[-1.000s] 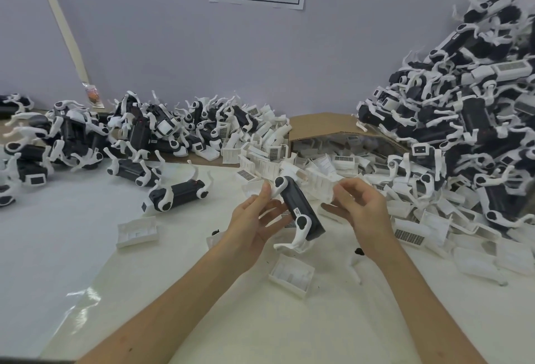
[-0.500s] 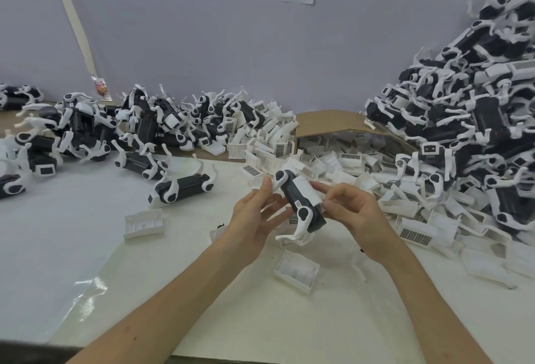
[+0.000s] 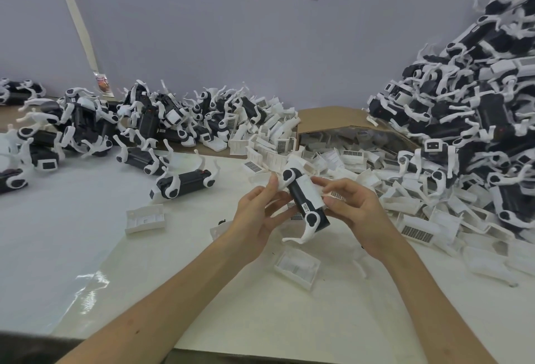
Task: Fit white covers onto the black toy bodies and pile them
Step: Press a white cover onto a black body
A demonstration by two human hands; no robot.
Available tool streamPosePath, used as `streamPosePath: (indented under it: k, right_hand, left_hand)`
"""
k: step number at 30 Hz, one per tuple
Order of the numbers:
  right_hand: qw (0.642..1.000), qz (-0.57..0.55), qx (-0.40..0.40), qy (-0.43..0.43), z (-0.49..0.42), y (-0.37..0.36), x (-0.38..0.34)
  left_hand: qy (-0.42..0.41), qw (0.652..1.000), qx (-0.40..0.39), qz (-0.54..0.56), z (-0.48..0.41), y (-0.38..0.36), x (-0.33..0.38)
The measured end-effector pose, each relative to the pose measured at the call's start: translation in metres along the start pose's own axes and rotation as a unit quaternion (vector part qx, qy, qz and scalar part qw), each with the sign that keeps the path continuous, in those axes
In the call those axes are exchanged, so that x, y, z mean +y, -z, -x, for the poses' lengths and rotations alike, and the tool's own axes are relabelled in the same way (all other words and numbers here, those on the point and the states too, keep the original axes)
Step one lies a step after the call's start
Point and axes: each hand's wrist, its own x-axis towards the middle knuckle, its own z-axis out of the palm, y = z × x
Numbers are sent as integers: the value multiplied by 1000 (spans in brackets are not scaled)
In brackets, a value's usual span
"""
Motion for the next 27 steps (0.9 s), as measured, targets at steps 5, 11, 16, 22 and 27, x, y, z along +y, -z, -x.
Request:
streamPosePath:
  k: [5, 11, 16, 22, 27]
  right_hand:
    - [995, -7, -52, -81, 0, 0, 3]
    - [994, 47, -77, -67, 3, -8, 3]
    - [994, 111, 9, -3, 3, -13, -1]
    - [964, 248, 53, 77, 5, -24, 6]
    - [960, 258, 70, 85, 4, -26, 5]
  left_hand:
    - [1, 999, -53, 7, 2, -1, 2]
    - [-3, 998, -49, -37, 0, 1, 4]
    - [-24, 984, -52, -169, 1, -2, 1]
    - [-49, 983, -77, -157, 4, -3, -1]
    - [-50, 987, -73, -138, 4, -2, -1]
